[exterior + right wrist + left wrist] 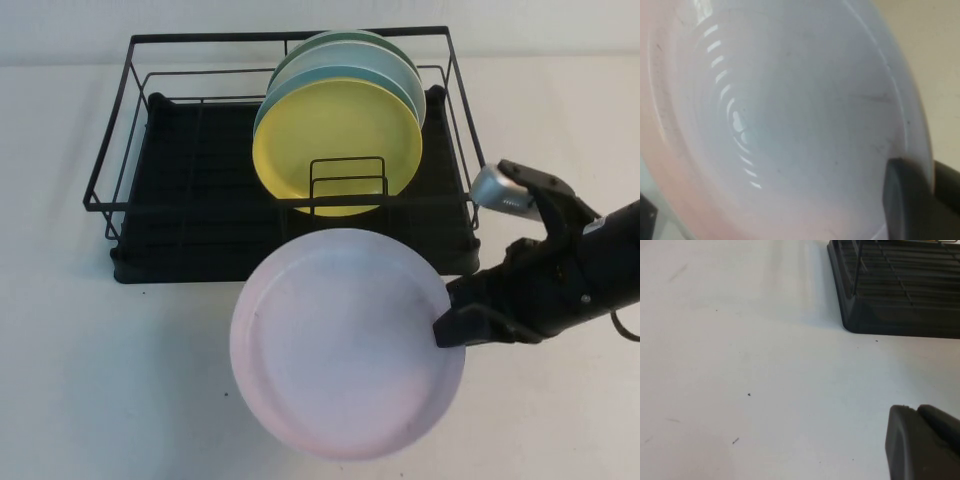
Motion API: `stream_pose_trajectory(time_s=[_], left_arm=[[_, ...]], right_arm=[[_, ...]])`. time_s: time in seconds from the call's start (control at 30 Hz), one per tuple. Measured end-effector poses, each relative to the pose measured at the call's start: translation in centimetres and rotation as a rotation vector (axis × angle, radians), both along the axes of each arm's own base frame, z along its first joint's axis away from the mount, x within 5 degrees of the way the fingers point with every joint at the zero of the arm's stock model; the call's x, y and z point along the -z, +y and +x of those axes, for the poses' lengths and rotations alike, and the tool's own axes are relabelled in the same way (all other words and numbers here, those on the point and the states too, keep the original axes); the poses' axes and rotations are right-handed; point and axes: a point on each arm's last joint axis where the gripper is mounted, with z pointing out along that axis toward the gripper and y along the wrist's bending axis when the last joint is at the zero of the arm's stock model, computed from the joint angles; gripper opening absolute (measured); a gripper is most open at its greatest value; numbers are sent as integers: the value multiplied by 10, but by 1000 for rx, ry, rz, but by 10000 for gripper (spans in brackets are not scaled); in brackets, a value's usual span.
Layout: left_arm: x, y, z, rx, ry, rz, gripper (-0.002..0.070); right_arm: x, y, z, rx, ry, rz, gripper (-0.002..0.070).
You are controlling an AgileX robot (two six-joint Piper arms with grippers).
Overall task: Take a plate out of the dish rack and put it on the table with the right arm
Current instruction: Place the plate from the table
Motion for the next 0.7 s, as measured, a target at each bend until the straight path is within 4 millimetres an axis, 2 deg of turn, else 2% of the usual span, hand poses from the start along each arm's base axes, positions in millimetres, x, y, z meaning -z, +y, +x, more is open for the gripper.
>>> stream_pose_trajectory(time_s=[0.43,0.57,0.7], left_arm=[[0,0,0,0,0,0,-4],[0,0,0,0,0,0,-4],[0,0,0,0,0,0,-4]], right_arm=[[79,7,35,143,111,-85,6],[94,7,42,174,116,-108,5],[99,7,46,204,106,-109,1]])
